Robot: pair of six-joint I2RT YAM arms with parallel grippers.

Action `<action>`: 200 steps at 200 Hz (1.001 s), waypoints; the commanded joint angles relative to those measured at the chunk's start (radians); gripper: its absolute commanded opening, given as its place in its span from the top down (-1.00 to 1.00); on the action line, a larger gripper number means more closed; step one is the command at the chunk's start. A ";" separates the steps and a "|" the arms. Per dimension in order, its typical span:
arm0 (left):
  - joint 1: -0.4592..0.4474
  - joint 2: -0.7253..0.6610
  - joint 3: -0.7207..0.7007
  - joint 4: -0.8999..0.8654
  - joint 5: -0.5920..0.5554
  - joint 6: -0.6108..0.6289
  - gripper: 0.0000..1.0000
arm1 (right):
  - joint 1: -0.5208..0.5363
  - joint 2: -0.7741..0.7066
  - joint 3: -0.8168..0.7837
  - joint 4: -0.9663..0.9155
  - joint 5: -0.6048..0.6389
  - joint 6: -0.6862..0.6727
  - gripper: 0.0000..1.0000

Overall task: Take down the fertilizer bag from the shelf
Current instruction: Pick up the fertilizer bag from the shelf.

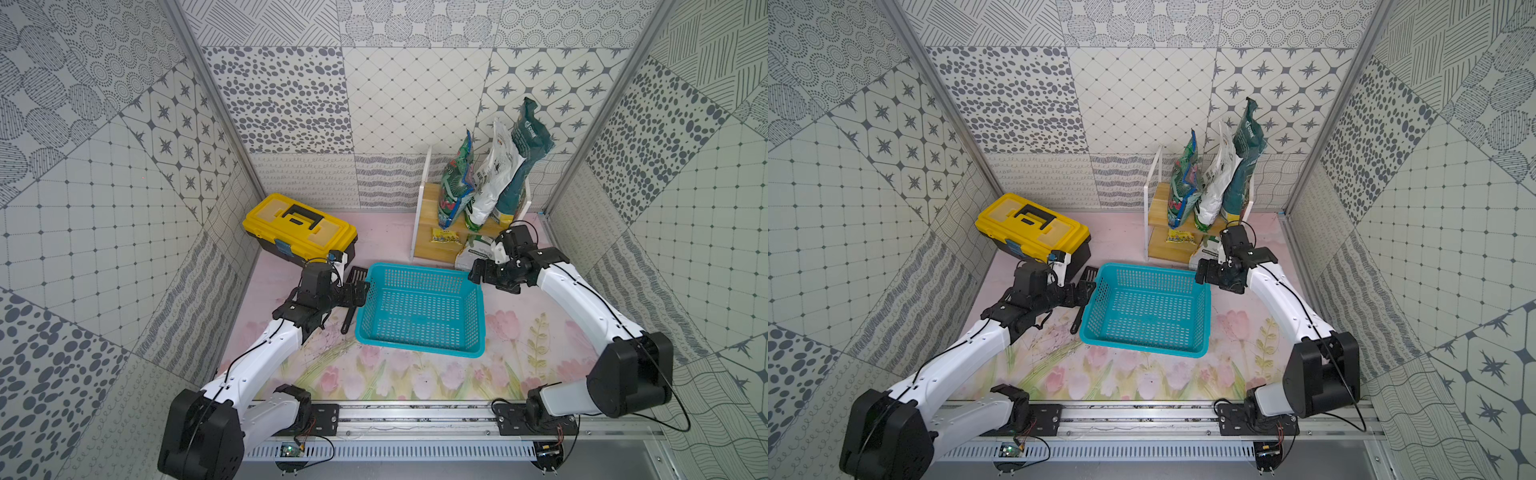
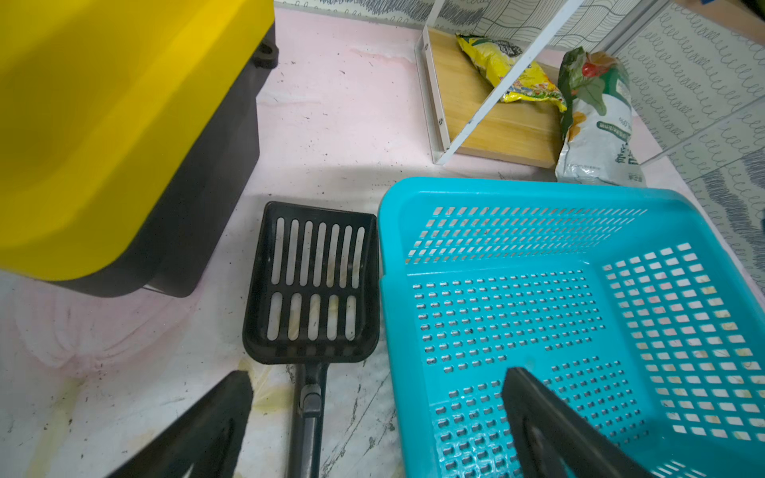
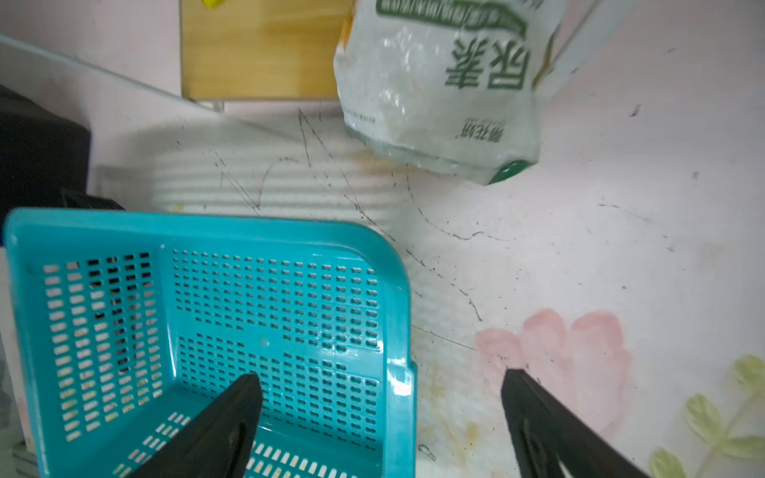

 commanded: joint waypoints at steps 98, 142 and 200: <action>-0.004 -0.037 0.015 0.011 0.024 -0.021 -0.99 | 0.126 0.020 0.446 0.258 0.017 0.001 -0.80; -0.004 -0.047 0.017 0.007 0.015 -0.015 -0.99 | 0.174 0.129 0.615 0.283 0.229 -0.086 -0.80; -0.004 -0.045 0.017 0.006 0.021 -0.018 -0.99 | 0.175 0.245 0.669 0.394 0.387 -0.179 -0.76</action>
